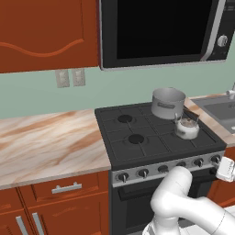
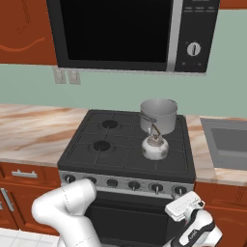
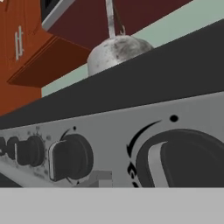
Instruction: Pick the kettle from the counter and place it on a stove burner. Then turn the burner on.
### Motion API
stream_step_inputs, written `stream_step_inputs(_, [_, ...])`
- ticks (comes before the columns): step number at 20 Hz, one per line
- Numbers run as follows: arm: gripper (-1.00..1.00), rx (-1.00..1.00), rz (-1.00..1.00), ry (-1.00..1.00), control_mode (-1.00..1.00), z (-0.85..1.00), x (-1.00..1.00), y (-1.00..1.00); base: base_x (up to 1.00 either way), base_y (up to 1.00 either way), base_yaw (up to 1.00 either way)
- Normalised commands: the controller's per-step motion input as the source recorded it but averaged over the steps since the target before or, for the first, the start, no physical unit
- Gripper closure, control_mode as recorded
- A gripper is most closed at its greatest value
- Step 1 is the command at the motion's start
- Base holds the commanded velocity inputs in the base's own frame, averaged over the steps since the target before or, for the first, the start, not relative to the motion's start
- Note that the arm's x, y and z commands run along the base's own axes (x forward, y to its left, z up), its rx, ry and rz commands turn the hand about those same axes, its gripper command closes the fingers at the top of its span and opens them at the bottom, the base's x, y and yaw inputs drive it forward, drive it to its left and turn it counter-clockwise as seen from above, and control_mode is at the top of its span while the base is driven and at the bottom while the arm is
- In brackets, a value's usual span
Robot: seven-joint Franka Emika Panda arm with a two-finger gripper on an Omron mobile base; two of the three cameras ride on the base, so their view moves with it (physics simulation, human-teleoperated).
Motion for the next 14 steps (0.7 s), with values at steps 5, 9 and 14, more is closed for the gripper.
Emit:
stream_step_inputs(5, [1.00,0.06,-0.03,0.02,-1.00,0.19,0.24,-0.19,0.00,0.00,0.00])
stream_step_inputs(9, [1.00,0.05,-0.04,0.12,-1.00,0.09,0.36,-0.23,0.00,0.00,0.00])
stream_step_inputs(14, [1.00,0.08,0.00,0.29,-1.00,0.05,0.34,-0.30,0.00,0.00,0.00])
